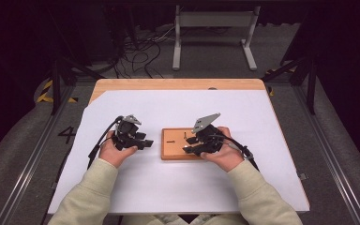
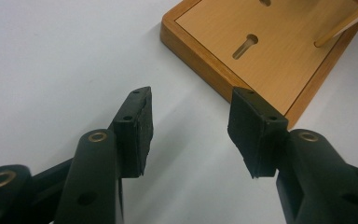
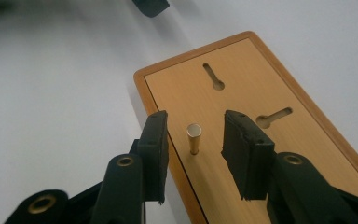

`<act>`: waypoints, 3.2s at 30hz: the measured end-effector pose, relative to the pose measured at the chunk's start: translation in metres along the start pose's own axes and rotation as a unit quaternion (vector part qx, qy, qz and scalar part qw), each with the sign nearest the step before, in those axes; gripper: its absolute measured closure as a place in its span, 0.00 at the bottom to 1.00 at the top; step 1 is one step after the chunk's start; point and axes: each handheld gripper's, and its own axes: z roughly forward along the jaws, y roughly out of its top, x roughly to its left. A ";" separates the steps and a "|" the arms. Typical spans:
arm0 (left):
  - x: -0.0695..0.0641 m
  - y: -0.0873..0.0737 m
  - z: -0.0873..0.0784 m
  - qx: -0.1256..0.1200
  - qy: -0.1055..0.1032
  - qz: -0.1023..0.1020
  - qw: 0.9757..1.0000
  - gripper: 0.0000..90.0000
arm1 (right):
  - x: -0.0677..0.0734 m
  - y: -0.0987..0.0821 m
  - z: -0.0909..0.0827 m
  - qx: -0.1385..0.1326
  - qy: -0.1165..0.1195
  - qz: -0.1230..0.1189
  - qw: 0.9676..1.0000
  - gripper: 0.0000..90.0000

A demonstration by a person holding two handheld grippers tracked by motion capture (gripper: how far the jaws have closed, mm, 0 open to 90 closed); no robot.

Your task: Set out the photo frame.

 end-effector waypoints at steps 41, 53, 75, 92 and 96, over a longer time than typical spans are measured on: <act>-0.002 0.004 0.001 -0.019 0.002 0.011 1.000 0.51 | 0.039 -0.010 0.026 0.029 -0.119 -0.166 0.978 0.91; -0.005 0.011 0.004 -0.035 -0.003 0.016 0.999 0.45 | 0.054 -0.014 0.025 0.043 -0.151 -0.227 0.961 0.93; 0.004 0.034 0.028 -0.041 -0.049 -0.060 0.996 0.32 | 0.067 -0.020 0.025 0.046 -0.177 -0.255 0.949 0.93; -0.011 0.045 0.041 -0.037 -0.101 -0.020 0.994 0.33 | 0.074 -0.024 0.026 0.049 -0.193 -0.274 0.941 0.93; -0.011 0.045 0.043 -0.036 -0.106 -0.018 0.994 0.32 | 0.075 -0.024 0.026 0.048 -0.195 -0.276 0.940 0.93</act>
